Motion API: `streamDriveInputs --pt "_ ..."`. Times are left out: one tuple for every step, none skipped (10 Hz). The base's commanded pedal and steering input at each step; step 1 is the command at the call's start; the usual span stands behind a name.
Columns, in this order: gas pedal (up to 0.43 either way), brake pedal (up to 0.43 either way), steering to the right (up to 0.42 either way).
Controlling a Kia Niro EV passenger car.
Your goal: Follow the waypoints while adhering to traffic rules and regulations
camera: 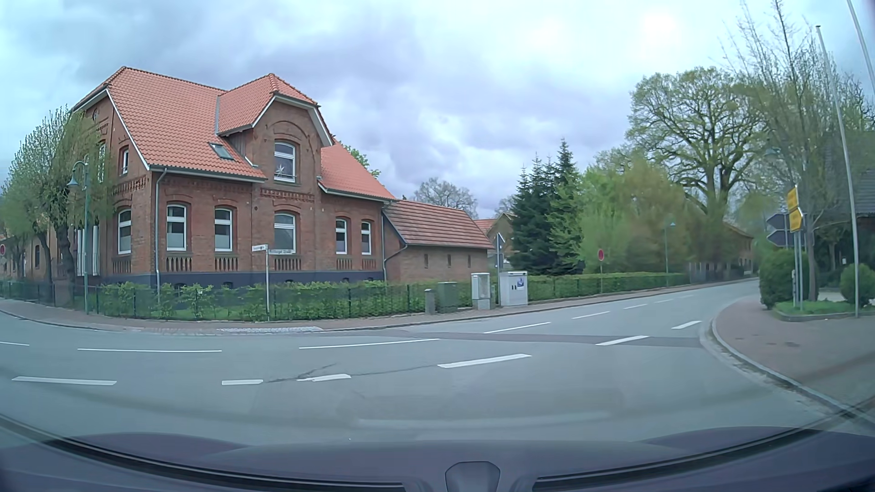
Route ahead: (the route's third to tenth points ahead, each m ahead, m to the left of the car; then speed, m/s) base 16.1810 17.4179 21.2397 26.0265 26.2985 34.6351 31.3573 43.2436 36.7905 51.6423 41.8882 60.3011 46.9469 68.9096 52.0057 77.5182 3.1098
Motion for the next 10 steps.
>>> streamDriveInputs --pt "0.0 0.012 -0.235" --pt "0.0 0.0 -0.245" --pt "0.0 0.0 -0.264" --pt "0.0 0.0 -0.278" --pt "0.0 0.0 -0.299" --pt "0.0 0.0 -0.323" --pt "0.0 0.0 -0.345" --pt "0.087 0.0 -0.383" --pt "0.13 0.0 -0.422" --pt "0.157 0.0 -0.446"
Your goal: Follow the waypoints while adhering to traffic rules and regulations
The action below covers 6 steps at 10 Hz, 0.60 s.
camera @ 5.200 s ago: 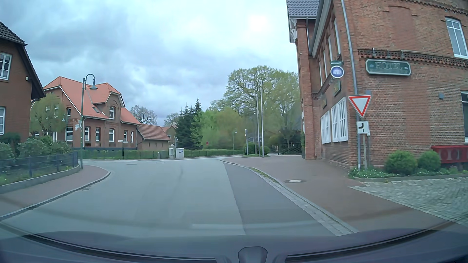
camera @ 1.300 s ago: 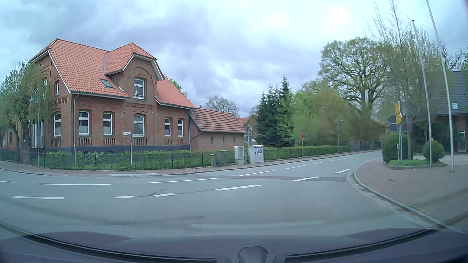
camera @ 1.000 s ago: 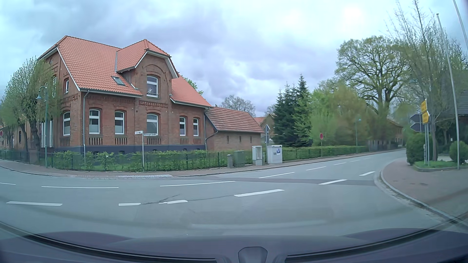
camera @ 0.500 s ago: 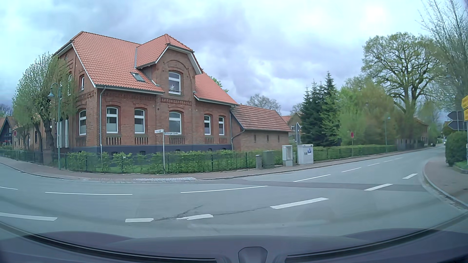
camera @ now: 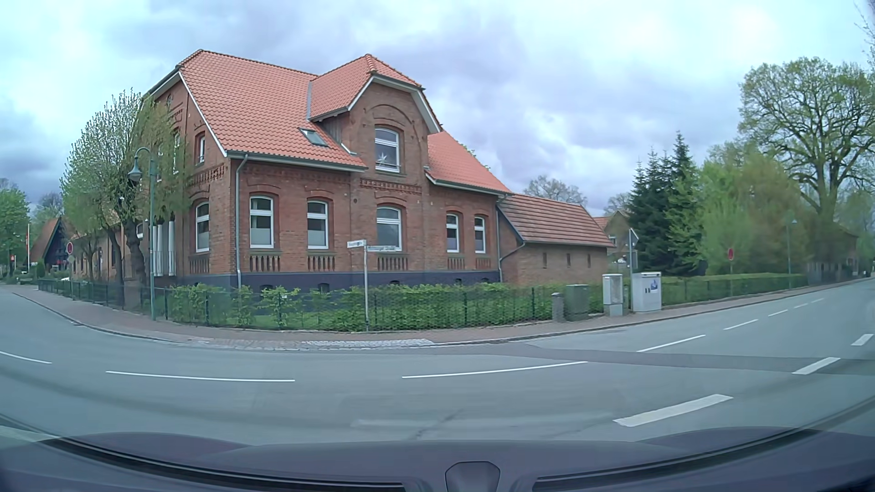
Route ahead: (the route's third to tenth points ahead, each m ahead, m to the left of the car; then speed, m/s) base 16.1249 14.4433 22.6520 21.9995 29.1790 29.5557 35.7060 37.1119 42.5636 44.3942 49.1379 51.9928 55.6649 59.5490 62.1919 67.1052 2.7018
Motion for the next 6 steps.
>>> streamDriveInputs --pt "0.177 0.0 -0.463" --pt "0.22 0.0 -0.48" --pt "0.24 0.0 -0.495" --pt "0.248 0.0 -0.499" --pt "0.248 0.0 -0.499" --pt "0.248 0.0 -0.499"
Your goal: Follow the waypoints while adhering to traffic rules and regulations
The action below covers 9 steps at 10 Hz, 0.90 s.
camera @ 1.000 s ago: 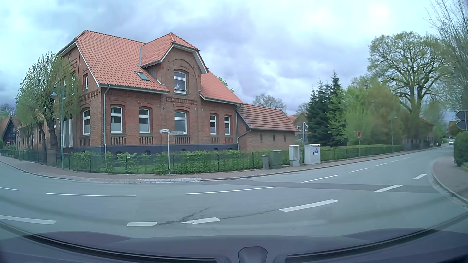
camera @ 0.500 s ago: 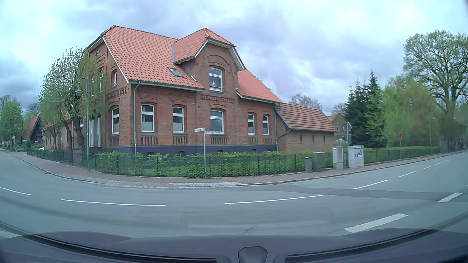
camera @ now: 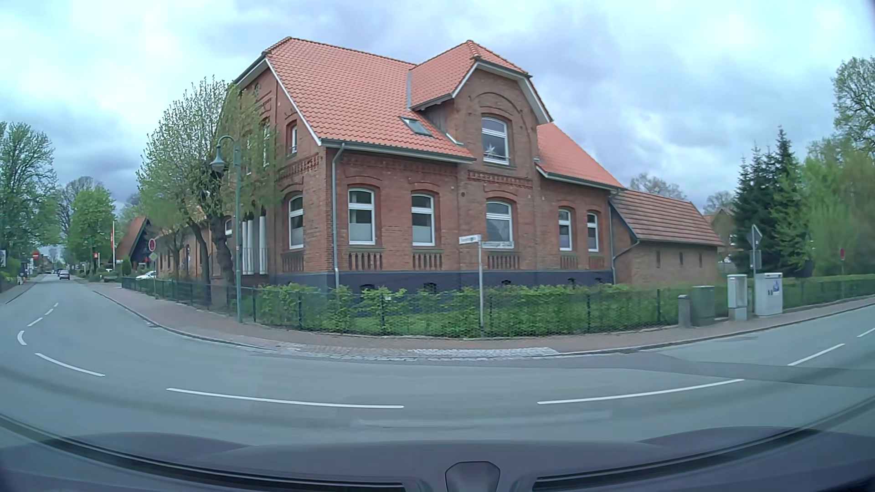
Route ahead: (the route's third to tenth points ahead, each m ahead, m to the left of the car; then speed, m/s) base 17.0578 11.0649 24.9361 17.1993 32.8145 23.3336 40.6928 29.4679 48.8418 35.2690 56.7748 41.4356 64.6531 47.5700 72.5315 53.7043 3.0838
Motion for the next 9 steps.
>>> streamDriveInputs --pt "0.248 0.0 -0.499" --pt "0.26 0.0 -0.499" --pt "0.26 0.0 -0.499" --pt "0.26 0.0 -0.497" --pt "0.26 0.0 -0.491" --pt "0.26 0.0 -0.483" --pt "0.26 0.0 -0.481" --pt "0.26 0.0 -0.478" --pt "0.26 0.0 -0.46"
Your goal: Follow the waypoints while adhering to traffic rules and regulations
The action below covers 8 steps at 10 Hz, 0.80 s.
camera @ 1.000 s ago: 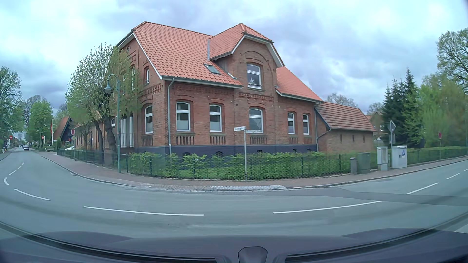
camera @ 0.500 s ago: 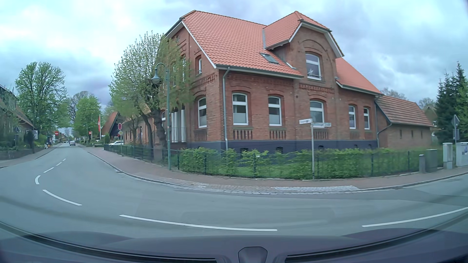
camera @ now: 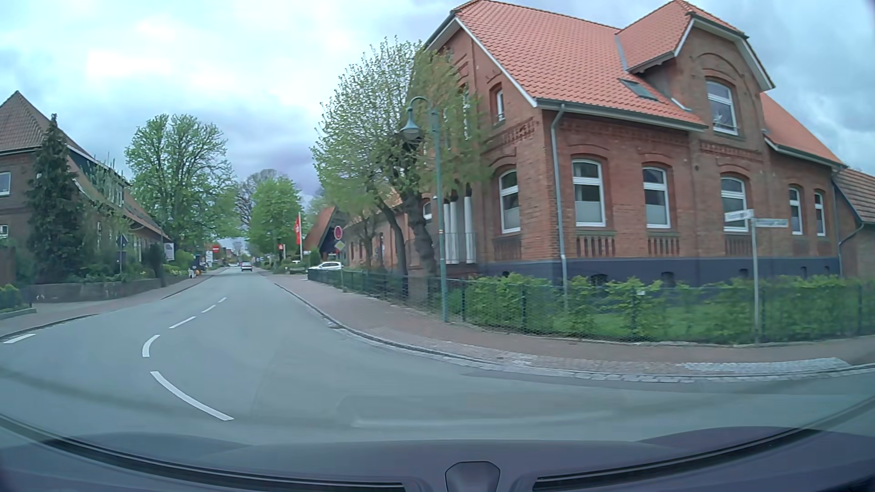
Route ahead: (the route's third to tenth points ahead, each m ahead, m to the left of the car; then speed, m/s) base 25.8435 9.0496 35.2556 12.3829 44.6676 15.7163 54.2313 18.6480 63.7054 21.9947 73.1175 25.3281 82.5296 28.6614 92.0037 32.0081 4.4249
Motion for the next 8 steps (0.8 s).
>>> streamDriveInputs --pt "0.26 0.0 -0.422" --pt "0.26 0.0 -0.389" --pt "0.26 0.0 -0.335" --pt "0.26 0.0 -0.289" --pt "0.26 0.0 -0.241" --pt "0.26 0.0 -0.204" --pt "0.248 0.0 -0.172" --pt "0.248 0.0 -0.116"
